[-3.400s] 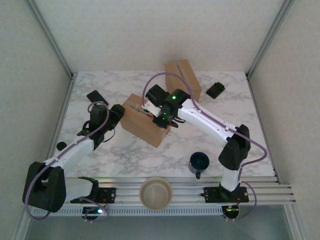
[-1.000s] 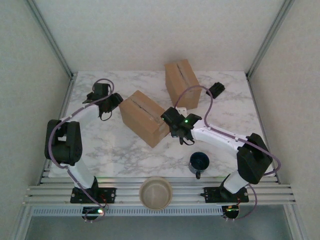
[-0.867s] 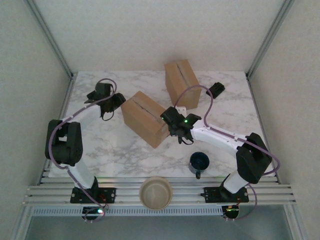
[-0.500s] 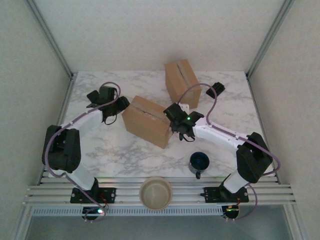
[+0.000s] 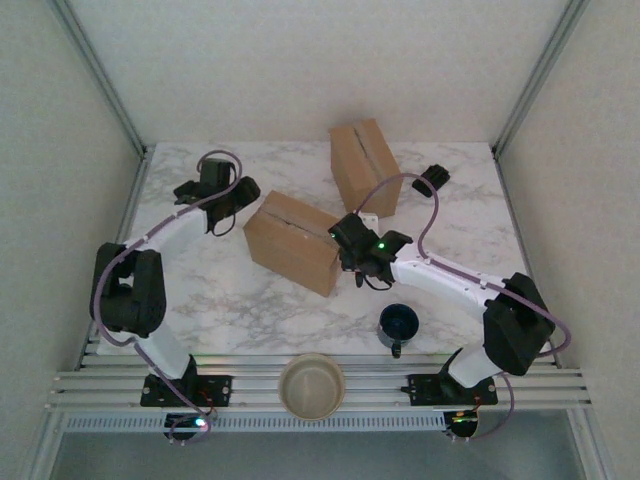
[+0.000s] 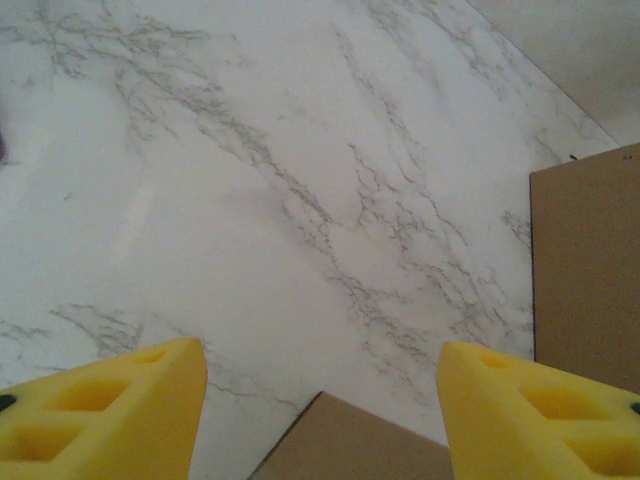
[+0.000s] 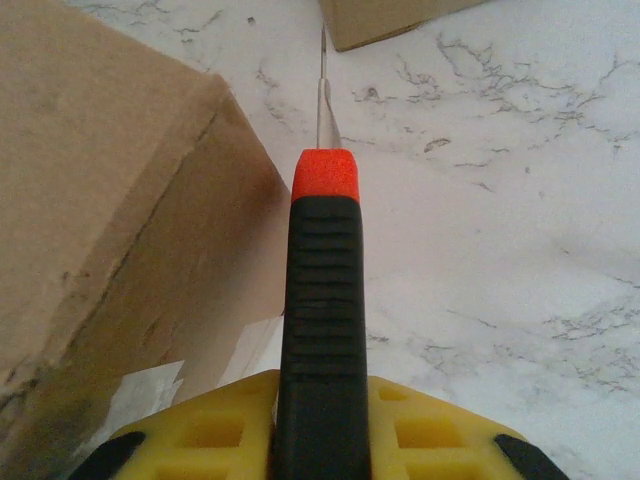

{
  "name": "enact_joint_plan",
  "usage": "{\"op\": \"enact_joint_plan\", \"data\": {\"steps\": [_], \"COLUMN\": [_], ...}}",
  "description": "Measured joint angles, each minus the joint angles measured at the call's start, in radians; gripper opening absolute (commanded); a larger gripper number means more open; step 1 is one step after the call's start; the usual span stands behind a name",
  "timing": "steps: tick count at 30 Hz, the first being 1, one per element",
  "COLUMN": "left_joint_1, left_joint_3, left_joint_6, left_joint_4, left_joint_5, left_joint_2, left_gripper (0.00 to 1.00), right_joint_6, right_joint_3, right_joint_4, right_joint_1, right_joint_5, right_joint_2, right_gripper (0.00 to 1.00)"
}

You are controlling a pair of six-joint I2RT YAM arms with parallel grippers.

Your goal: Unpack the express box

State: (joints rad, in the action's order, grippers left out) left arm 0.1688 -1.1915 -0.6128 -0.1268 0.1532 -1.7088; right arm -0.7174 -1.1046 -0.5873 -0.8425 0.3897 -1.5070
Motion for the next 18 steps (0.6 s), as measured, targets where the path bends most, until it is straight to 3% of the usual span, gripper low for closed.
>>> {"op": "enact_joint_plan", "data": {"steps": [5,7,8,14,18], "left_joint_1": [0.000,0.002,0.007,0.163,0.246], "left_joint_3": [-0.023,-0.021,-0.017,0.031,0.122], "left_joint_6": [-0.007,-0.013,-0.013,-0.051,-0.141], "left_joint_4": [-0.021,-0.040,-0.043,-0.035,-0.033], "left_joint_5": [-0.117,-0.172,-0.200,-0.335,-0.378], "left_joint_2": [0.021,0.070,0.108,0.402,0.485], "left_gripper": [0.77,0.86,0.98,1.00,1.00], "right_joint_6": [0.005,0.026,0.038,0.152,0.219], "right_joint_3": [0.006,0.013,0.016,0.051,0.076], "right_joint_4": [-0.023,-0.034,-0.042,-0.053,-0.052], "right_joint_1": [0.003,0.013,0.024,0.148,0.211], "right_joint_5": [0.022,0.029,0.030,-0.018,-0.081], "right_joint_2": [0.036,0.076,0.099,0.267,0.331], "right_gripper": [0.00,0.00,0.00,0.00,0.00]}}
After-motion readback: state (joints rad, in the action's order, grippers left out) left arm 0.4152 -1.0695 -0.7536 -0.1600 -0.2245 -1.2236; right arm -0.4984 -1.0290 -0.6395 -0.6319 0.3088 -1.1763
